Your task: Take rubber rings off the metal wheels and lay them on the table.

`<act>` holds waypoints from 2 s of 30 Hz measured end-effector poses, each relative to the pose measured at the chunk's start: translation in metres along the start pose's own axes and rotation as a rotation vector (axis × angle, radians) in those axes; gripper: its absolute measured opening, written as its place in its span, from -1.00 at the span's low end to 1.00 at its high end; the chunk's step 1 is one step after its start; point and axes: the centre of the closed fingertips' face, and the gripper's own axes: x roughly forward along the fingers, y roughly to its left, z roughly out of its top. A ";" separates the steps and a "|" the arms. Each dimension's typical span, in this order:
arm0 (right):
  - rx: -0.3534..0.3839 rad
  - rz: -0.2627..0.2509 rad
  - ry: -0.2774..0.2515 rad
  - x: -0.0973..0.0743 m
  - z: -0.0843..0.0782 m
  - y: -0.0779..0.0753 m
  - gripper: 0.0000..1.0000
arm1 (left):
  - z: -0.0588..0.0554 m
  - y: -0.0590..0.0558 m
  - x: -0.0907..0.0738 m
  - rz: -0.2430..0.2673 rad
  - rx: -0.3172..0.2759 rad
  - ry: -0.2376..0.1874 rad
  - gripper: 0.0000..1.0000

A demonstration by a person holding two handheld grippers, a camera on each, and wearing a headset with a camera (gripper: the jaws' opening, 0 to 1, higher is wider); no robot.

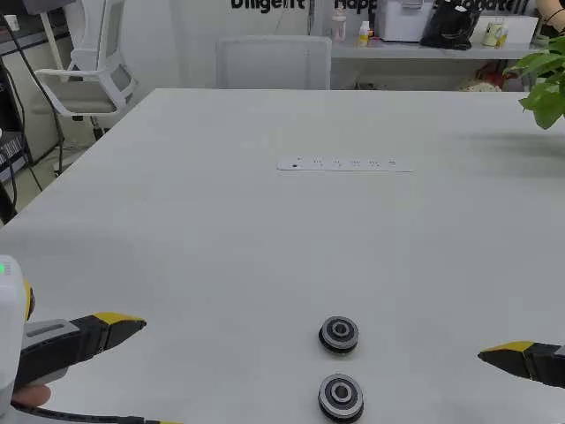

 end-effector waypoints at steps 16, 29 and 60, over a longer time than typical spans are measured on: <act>0.000 -0.001 0.001 0.000 0.000 0.000 0.82 | 0.001 0.000 -0.001 -0.003 -0.003 -0.004 0.96; 0.000 -0.003 0.020 0.001 -0.003 -0.001 0.82 | 0.001 -0.002 0.000 -0.016 -0.006 -0.009 0.97; -0.011 0.022 0.043 0.003 -0.007 0.003 0.81 | -0.005 -0.007 0.002 -0.048 -0.026 0.017 0.96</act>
